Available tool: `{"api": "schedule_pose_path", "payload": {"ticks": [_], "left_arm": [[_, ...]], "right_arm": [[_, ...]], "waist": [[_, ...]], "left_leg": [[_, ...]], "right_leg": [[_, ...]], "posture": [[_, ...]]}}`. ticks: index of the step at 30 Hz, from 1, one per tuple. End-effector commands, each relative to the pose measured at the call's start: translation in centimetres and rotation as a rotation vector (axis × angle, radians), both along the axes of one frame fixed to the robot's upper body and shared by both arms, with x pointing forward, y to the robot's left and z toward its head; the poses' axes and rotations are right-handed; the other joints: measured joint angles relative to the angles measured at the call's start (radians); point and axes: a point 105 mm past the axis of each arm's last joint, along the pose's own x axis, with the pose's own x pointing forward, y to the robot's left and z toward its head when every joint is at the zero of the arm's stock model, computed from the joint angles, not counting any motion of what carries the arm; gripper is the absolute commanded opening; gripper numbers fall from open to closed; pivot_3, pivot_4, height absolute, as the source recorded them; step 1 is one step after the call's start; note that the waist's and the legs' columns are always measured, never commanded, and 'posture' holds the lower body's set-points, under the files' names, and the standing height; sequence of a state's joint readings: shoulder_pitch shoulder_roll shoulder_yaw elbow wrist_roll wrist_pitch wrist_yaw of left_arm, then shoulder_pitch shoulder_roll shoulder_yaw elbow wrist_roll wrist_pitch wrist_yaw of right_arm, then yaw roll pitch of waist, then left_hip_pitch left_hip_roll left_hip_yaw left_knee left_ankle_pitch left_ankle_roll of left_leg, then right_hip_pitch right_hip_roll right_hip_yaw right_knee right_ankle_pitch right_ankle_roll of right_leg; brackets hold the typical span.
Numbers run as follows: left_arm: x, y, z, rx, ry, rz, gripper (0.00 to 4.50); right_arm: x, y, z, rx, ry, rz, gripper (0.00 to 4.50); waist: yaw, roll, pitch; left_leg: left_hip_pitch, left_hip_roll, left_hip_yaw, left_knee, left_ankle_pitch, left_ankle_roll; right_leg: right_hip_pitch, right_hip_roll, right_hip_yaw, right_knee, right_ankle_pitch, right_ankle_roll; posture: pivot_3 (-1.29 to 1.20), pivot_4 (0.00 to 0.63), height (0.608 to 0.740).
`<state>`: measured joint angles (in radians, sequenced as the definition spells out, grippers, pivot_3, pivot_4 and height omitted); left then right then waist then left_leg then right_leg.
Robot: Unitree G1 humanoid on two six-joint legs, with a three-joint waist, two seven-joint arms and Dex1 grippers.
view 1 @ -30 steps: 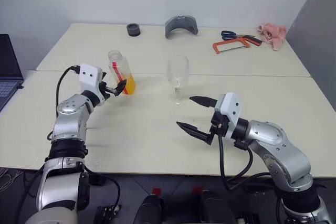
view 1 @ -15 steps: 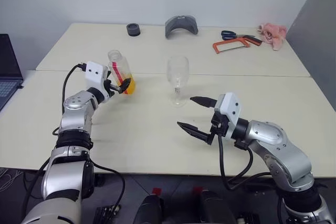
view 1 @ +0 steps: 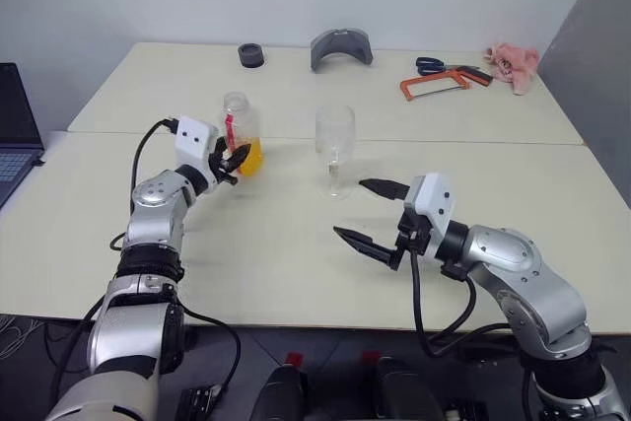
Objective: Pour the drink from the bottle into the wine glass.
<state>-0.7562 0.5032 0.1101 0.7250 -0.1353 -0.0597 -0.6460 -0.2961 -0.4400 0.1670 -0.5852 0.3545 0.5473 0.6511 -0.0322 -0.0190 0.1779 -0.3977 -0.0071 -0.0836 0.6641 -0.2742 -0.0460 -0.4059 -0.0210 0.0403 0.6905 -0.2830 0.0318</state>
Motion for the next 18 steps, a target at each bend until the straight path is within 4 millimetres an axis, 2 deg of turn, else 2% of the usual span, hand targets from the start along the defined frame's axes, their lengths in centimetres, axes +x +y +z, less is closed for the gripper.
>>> {"api": "schedule_pose_path", "payload": {"ticks": [1,5,9,14,18], "left_arm": [[-0.5,-2.2,5.0,0.131,-0.213,-0.079,1.62],[-0.6,-3.5,7.7,0.267,-0.339,-0.098,1.62],[-0.6,-4.2,9.4,0.376,-0.436,-0.099,1.62],[-0.7,-5.0,10.4,0.583,-0.558,-0.122,1.62],[-0.5,-5.2,10.9,0.678,-0.623,-0.115,1.62]], "right_arm": [[-0.3,-0.3,2.5,0.053,-0.091,-0.014,4.50],[0.2,-0.7,3.1,0.088,-0.087,-0.045,4.50],[0.8,-1.0,3.6,0.114,-0.087,-0.084,4.50],[1.7,-1.6,4.4,0.165,-0.089,-0.143,4.50],[2.1,-2.7,4.7,0.137,-0.134,-0.163,4.50]], "waist": [[0.000,0.000,0.000],[0.000,0.000,0.000],[-0.001,0.000,0.000],[0.000,0.000,0.000],[0.000,0.000,0.000]], "left_leg": [[0.000,0.000,0.000,0.000,0.000,0.000],[0.000,0.000,0.000,0.000,0.000,0.000],[0.000,-0.001,0.000,0.000,0.000,0.000],[0.000,-0.001,0.001,0.000,0.000,0.000],[0.000,-0.001,0.002,0.000,0.000,0.000]], "right_leg": [[0.000,0.000,0.000,0.000,0.000,0.000],[0.000,0.000,0.000,0.000,0.000,0.000],[0.000,0.000,0.001,0.000,0.000,0.000],[-0.001,0.000,0.001,0.000,0.000,0.000],[-0.001,0.000,0.000,0.000,0.000,0.000]], "posture": [[0.00,0.150,0.740],[0.00,0.150,0.740],[0.00,0.150,0.740],[0.00,0.150,0.740],[0.00,0.150,0.740]]}}
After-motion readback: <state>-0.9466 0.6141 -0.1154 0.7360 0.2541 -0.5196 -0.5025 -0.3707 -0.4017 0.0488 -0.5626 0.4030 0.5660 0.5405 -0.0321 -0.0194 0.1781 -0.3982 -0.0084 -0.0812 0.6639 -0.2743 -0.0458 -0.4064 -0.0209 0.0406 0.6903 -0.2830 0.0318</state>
